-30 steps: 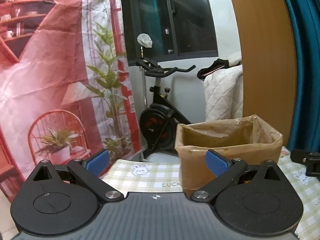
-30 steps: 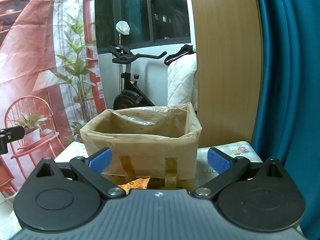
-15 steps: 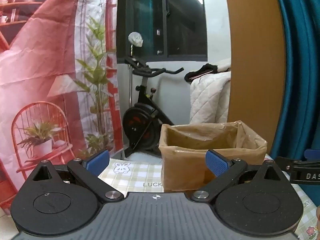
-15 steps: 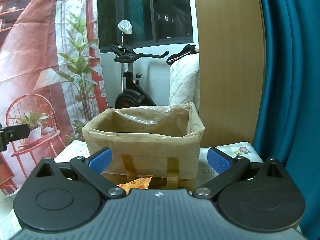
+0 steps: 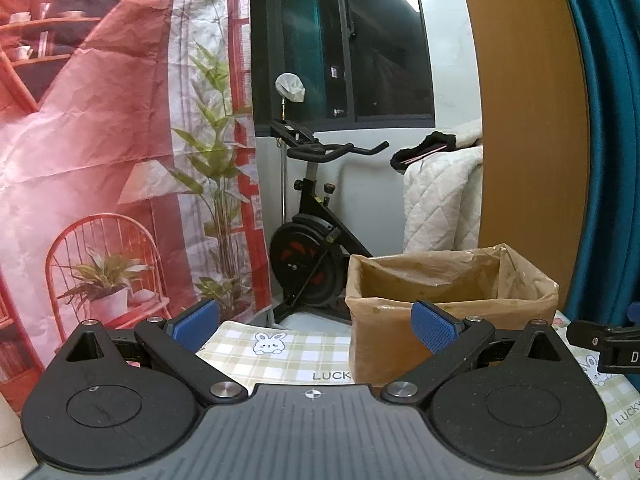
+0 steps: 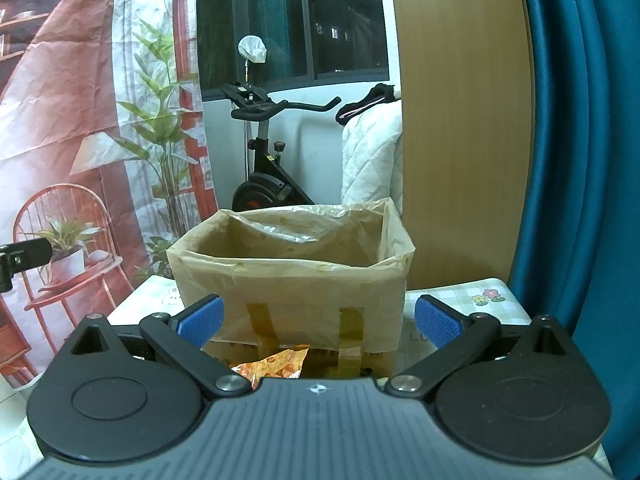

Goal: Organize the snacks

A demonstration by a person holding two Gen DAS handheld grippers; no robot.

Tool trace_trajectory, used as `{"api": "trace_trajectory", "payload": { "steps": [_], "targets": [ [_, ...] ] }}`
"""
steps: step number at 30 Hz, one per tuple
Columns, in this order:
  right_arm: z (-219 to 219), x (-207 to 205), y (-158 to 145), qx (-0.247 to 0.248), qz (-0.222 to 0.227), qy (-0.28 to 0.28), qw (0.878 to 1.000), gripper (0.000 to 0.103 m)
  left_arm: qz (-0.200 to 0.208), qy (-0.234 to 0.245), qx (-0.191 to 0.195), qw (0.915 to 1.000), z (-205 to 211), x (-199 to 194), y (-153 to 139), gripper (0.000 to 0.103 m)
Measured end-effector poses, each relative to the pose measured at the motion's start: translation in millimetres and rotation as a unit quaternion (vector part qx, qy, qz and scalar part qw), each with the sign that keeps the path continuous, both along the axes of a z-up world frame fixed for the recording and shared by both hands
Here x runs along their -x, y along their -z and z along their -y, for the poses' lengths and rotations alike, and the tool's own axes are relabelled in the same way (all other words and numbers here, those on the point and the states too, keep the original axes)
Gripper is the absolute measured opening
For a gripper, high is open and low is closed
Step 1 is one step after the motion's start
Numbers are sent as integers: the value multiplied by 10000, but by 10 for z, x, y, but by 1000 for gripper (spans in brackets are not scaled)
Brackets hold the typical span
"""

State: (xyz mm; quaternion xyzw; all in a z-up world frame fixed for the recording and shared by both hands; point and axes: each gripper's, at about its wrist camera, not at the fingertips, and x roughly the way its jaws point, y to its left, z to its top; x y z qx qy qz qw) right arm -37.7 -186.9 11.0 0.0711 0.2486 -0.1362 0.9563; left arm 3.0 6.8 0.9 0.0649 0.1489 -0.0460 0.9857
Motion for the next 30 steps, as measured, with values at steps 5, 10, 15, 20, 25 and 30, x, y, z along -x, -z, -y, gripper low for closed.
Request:
{"api": "trace_trajectory", "payload": {
  "steps": [5, 10, 15, 20, 25, 30],
  "targets": [
    [-3, -5, 16, 1, -3, -3, 10000, 103, 87, 46, -92, 9999, 39, 39, 28, 103],
    [4, -6, 30, 4, 1, 6, 10000, 103, 88, 72, -97, 9999, 5, 56, 41, 103],
    [0, -5, 38, -2, 4, 0, 10000, 103, 130, 61, -164, 9998, 6, 61, 32, 103],
    [3, -2, 50, -10, 7, 0, 10000, 103, 92, 91, -62, 9999, -15, 51, 32, 103],
    [9, -13, 58, -14, 21, -7, 10000, 103, 88, 62, -53, 9999, -4, 49, 37, 103],
    [9, -18, 59, -15, 17, -27, 10000, 103, 93, 47, -57, 9999, -2, 49, 33, 103]
  ]
}}
